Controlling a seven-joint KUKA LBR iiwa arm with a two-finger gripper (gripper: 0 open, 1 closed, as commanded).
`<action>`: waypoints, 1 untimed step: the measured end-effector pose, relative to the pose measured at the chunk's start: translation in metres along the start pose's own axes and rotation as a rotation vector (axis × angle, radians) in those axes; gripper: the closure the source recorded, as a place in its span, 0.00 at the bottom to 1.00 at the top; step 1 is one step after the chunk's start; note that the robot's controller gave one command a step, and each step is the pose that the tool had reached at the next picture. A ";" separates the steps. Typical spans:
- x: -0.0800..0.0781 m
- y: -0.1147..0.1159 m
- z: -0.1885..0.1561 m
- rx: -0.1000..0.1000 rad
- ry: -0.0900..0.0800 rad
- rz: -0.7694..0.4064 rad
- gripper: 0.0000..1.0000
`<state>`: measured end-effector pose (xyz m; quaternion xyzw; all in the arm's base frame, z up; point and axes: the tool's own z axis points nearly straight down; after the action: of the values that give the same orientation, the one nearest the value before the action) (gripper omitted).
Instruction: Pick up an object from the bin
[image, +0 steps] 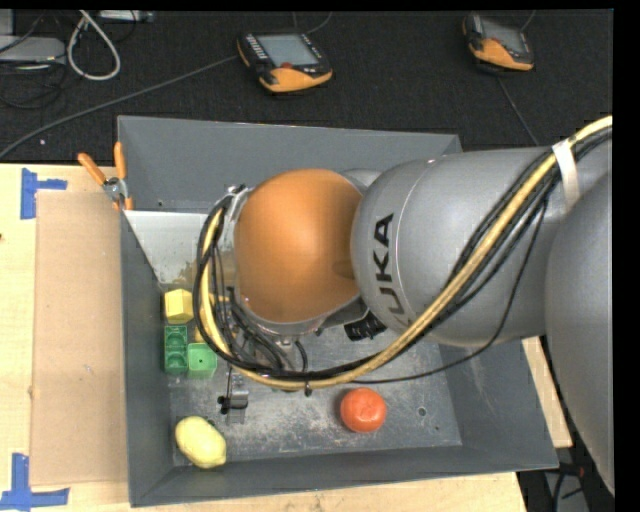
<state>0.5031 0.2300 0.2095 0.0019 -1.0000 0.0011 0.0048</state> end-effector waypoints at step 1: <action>-0.002 -0.001 -0.004 -0.002 -0.008 0.005 0.00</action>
Offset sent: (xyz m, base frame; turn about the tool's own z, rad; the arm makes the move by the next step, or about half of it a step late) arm 0.0072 -0.0030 0.0947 -0.0033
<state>0.5053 0.2287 0.2139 -0.0008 -1.0000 -0.0001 0.0009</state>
